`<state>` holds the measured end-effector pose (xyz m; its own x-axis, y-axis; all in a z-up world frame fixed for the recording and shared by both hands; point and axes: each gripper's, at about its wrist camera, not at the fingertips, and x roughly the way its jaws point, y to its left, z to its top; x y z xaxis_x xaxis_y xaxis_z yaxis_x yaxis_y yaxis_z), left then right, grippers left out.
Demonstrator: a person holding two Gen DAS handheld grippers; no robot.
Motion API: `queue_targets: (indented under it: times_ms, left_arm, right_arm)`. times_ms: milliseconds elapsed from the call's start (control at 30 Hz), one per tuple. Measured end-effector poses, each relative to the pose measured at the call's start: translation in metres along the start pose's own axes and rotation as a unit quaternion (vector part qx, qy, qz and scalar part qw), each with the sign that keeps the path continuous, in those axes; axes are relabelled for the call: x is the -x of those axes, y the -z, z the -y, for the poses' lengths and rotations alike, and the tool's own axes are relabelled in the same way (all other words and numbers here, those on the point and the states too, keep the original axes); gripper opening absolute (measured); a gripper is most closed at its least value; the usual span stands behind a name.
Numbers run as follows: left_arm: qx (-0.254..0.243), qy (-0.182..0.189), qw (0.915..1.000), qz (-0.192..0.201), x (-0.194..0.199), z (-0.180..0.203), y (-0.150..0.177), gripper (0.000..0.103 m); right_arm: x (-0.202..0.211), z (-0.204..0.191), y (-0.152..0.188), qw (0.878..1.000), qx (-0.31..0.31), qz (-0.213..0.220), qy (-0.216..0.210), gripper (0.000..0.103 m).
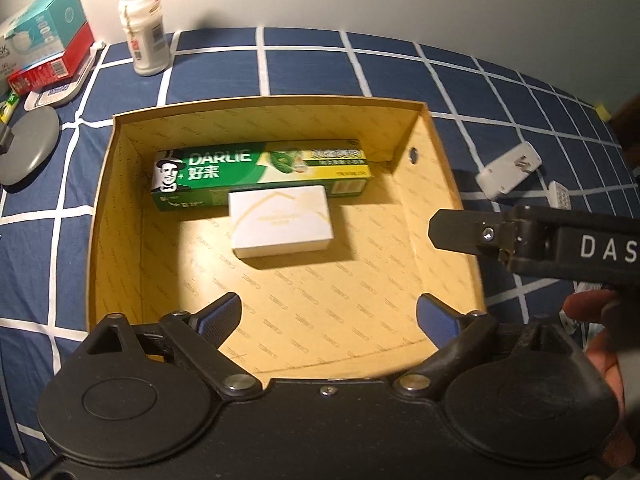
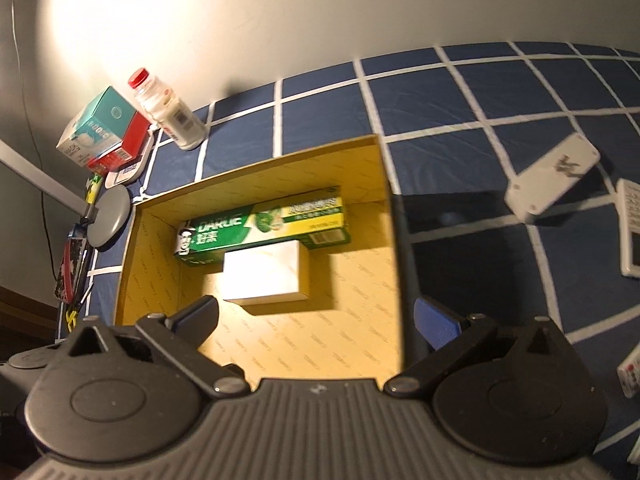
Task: Organize objects
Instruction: 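Lower the white box onto the box floor and open both grippers, then move both tools away from the cardboard box to the white TV remote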
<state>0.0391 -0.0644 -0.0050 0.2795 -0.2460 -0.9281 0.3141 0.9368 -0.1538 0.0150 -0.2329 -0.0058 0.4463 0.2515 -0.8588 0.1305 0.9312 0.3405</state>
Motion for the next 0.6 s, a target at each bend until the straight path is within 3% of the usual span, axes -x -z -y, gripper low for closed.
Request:
queue_targets:
  times_ms: [600]
  left_arm:
    - [-0.008,-0.029,0.9994,0.016,0.003,0.138,0.039,0.103]
  right_arm:
    - [0.074,0.124,0.028,1.0,0.008,0.004,0.002,0.103]
